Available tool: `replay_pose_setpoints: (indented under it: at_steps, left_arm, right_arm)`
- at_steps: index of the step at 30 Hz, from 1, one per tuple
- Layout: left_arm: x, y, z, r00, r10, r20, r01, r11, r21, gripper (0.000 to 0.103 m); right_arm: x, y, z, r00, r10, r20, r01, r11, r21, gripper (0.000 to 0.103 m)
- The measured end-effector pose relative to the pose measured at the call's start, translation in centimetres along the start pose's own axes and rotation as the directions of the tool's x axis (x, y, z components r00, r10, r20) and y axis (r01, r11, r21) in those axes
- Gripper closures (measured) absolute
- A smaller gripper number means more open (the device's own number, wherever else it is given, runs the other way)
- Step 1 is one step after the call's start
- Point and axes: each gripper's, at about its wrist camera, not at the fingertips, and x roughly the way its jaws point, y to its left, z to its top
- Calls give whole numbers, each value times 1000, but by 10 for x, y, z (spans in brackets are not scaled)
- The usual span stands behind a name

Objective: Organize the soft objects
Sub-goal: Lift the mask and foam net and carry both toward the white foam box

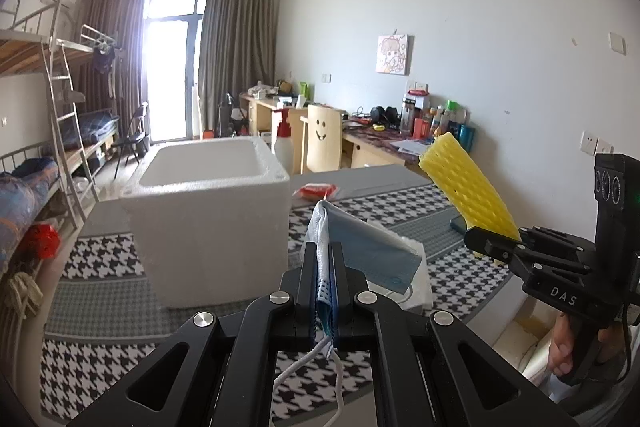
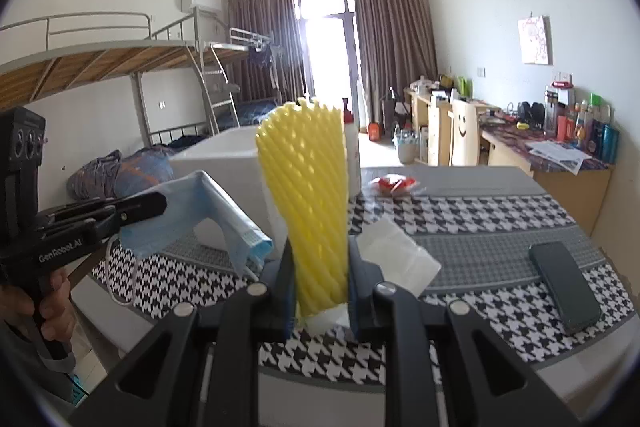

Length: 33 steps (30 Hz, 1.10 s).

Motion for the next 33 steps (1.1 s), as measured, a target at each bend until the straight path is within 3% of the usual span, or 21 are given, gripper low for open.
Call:
replay_pose_setpoints:
  at_steps: [7,33]
  left_arm:
    - [9,1,13,999,-27,18,27,1000,6,98]
    - [23,-2,50,997,-21,72,19,999,39,98]
  right_arm:
    - [3,-5,8,999,-38,11,38,999,15,79]
    - [12,-18,41,997,-62,56,61,998,18,79]
